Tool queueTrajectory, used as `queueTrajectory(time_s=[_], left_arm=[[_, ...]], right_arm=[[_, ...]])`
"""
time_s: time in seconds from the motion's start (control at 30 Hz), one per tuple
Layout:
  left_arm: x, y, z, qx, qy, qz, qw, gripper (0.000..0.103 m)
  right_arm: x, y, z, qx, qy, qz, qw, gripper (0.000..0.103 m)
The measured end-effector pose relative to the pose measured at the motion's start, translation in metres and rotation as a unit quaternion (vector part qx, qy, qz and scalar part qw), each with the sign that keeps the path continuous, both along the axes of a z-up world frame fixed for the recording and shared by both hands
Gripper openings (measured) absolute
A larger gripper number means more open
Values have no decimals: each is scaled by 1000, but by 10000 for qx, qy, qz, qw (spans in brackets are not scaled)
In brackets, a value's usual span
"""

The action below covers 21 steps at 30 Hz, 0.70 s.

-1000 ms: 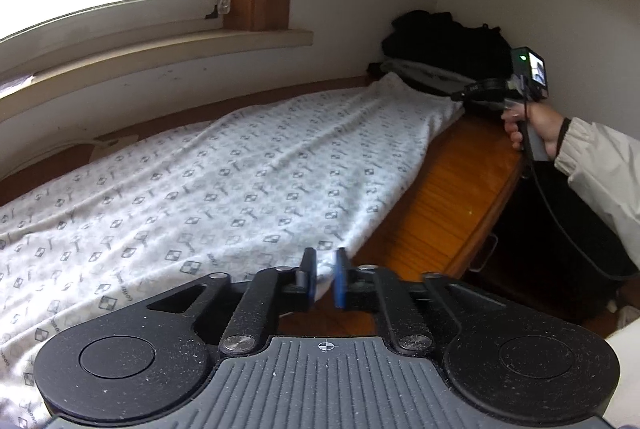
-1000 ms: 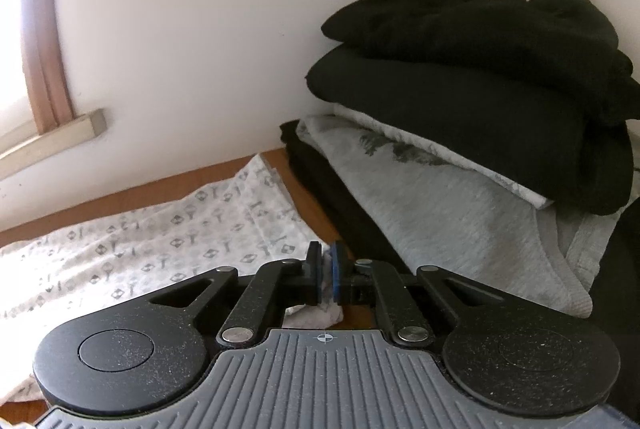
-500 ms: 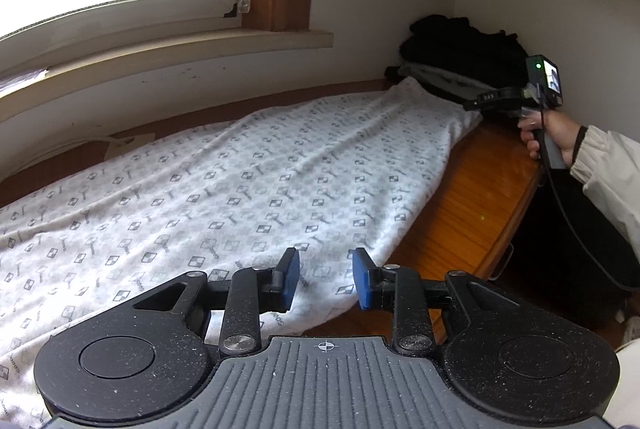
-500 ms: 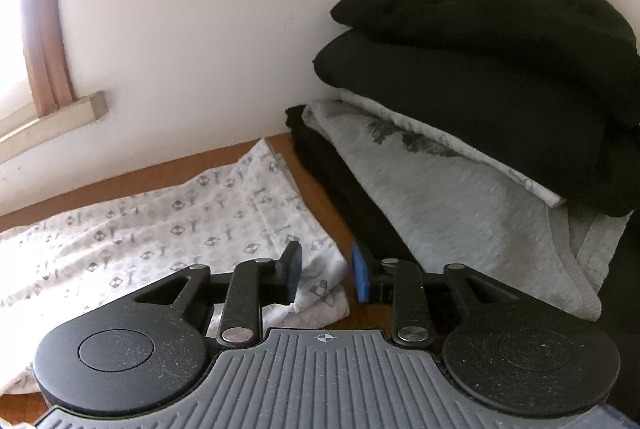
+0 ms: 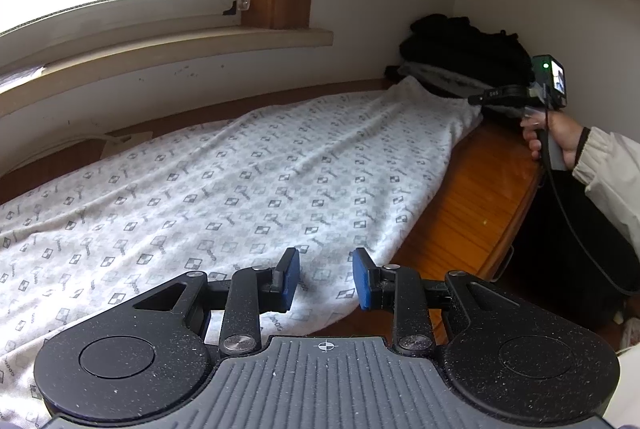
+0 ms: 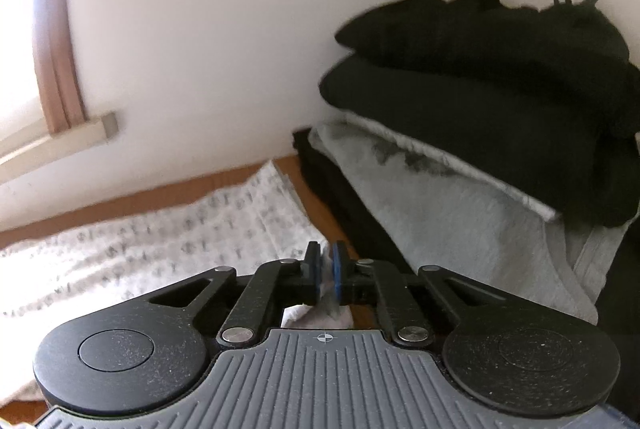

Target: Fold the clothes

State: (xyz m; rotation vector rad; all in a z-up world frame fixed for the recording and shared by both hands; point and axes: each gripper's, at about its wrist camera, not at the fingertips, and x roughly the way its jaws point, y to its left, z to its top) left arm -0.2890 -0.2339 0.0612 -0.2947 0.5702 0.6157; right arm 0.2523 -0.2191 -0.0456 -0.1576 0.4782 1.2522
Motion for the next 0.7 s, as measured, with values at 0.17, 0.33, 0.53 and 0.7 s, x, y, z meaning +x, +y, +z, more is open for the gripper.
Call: queueTrajectory(time_s=[0.17,0.33,0.53,0.7], left_arm=[[-7,3,2,55,-148,129,9998,36],[-14,8,5,70,-276,248,9993,36],[-35,16,13,128,-453,559,9973,36],[-58,23,17,137,-543,900,9944,36]], right_arm=[[-20,8,36,355,-24,250,9991,6],[-74,26,75,643,-102,910,9937,6],[-190,45,103,836,-112,2267,9703,6],[-313,31,97,650,-130,3822,9217,6]])
